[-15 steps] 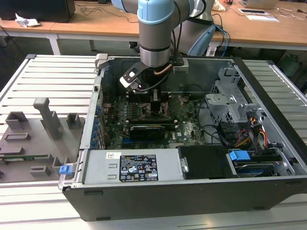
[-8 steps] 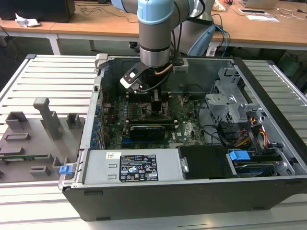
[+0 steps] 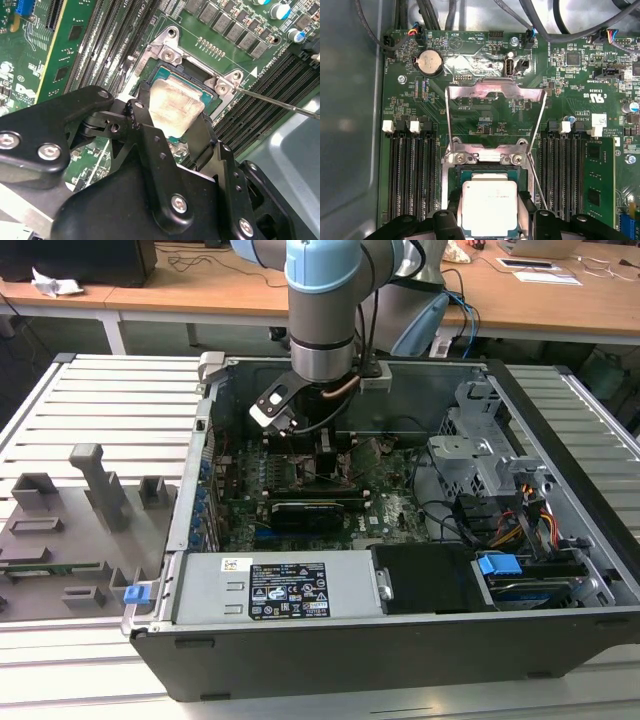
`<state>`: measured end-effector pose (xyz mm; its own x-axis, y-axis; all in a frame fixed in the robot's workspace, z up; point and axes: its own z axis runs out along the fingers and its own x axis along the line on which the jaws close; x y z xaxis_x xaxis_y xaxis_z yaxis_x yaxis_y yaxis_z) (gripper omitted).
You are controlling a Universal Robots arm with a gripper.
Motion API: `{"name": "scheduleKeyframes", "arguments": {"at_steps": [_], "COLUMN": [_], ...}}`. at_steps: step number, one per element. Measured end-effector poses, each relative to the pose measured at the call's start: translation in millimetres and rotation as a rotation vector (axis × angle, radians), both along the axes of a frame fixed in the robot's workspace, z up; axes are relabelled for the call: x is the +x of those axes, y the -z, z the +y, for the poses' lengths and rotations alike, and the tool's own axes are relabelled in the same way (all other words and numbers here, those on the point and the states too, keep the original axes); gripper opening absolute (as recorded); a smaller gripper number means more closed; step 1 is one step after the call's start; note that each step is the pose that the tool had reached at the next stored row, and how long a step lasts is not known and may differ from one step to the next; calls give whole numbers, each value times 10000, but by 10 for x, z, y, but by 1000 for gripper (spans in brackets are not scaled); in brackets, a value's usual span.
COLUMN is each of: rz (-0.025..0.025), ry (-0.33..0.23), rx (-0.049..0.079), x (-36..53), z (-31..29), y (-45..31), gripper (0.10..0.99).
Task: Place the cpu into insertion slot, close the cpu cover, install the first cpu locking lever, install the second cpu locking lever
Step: 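Place the cpu into insertion slot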
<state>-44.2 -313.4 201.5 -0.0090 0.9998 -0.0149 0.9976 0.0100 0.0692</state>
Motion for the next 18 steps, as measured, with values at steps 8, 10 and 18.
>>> {"name": "scheduleKeyframes", "arguments": {"at_steps": [8,10,18], "rz": [2,0,0], "ry": [15,15,15], "rx": [-4,-2,-1], "x": [10,10,10], "z": [-1,-1,0], "y": [18,19,20], "gripper": [529,529,604]}}
